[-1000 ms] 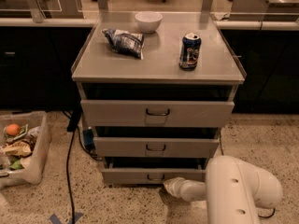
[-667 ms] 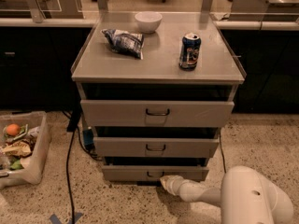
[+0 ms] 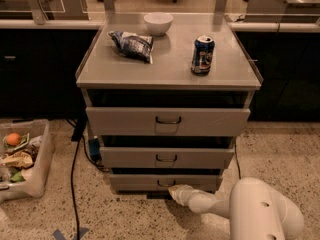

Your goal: Close bottom drawer

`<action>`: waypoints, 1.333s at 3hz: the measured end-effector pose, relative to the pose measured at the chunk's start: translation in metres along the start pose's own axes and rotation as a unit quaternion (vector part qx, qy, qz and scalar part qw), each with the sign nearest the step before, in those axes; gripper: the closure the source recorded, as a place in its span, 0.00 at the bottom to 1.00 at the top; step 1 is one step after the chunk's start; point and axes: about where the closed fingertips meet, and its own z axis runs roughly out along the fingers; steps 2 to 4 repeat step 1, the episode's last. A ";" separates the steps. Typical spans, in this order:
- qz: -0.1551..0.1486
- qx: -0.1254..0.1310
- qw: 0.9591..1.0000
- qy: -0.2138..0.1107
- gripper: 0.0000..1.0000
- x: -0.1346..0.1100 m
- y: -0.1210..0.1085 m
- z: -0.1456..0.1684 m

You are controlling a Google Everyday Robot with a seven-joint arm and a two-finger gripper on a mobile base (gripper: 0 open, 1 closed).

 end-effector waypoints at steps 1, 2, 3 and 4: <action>0.000 0.000 1.000 0.000 1.00 0.000 0.000 0.000; 0.000 0.000 1.000 0.000 1.00 0.000 0.000 0.000; 0.000 0.000 1.000 0.000 1.00 0.000 0.000 0.000; 0.000 0.000 1.000 0.000 1.00 0.000 0.000 0.000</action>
Offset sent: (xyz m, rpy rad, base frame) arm 0.0000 0.0000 0.0000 0.0000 0.0000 0.0000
